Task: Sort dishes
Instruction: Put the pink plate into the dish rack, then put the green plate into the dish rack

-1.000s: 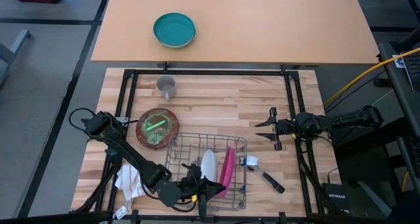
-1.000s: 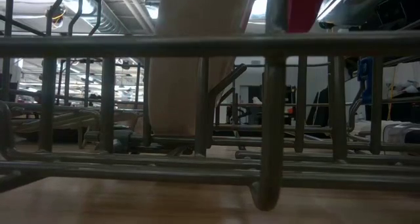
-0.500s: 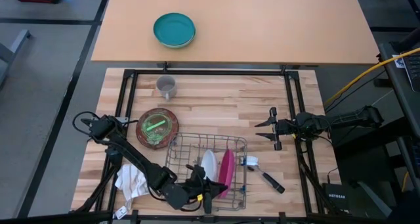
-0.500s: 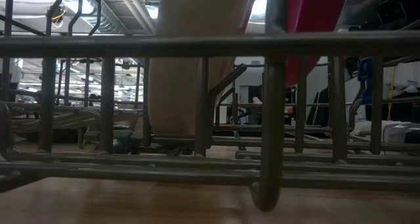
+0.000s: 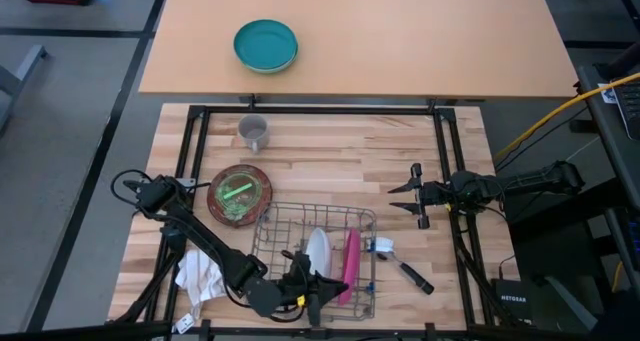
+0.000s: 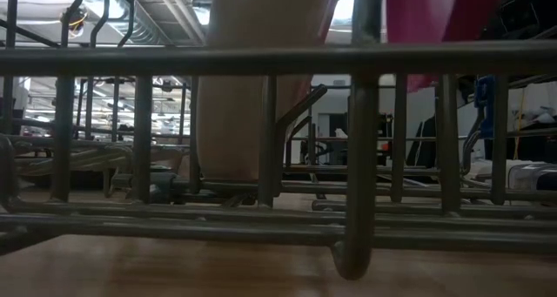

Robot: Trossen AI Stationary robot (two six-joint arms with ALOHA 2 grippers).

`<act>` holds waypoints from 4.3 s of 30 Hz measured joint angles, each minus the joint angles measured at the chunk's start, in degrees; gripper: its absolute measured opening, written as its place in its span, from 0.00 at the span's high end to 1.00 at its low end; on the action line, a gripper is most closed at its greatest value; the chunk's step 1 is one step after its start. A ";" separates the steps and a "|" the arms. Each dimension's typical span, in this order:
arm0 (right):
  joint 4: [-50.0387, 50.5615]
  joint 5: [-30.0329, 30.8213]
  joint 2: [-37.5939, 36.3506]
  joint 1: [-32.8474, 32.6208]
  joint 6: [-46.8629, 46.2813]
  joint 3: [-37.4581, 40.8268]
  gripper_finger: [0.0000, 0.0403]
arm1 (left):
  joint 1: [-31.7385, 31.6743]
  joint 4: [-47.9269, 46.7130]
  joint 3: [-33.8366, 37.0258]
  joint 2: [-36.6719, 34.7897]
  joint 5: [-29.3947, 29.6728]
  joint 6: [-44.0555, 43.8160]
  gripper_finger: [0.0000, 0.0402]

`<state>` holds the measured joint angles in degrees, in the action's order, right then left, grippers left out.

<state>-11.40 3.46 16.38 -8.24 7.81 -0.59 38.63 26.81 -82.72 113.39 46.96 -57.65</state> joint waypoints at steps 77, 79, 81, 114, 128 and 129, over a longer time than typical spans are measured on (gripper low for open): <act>0.09 -0.13 0.01 -0.01 -0.02 0.00 0.62 | 1.13 -47.15 0.00 -33.65 11.01 26.69 0.76; 0.47 -0.59 0.00 -0.01 -0.02 0.01 0.62 | 1.13 -58.39 0.00 -37.08 13.26 20.45 0.76; 1.53 -1.04 0.02 -0.01 -0.04 0.00 0.62 | 1.11 -69.83 0.00 -39.87 13.86 12.78 0.76; 8.98 -1.05 0.01 -0.01 -3.54 0.00 0.62 | 0.70 -90.77 35.35 -42.36 -9.71 -14.49 0.76; 9.00 -1.09 0.00 -0.01 -3.55 0.01 0.62 | 0.66 -79.98 44.77 -42.36 -14.90 -4.92 0.76; 9.01 -1.09 0.02 -0.01 -3.54 -0.01 0.62 | 0.66 -79.74 44.96 -42.36 -14.93 -4.76 0.76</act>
<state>-2.39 2.37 16.40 -8.25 4.27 -0.60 39.29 -52.93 -37.76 71.02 32.03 -62.41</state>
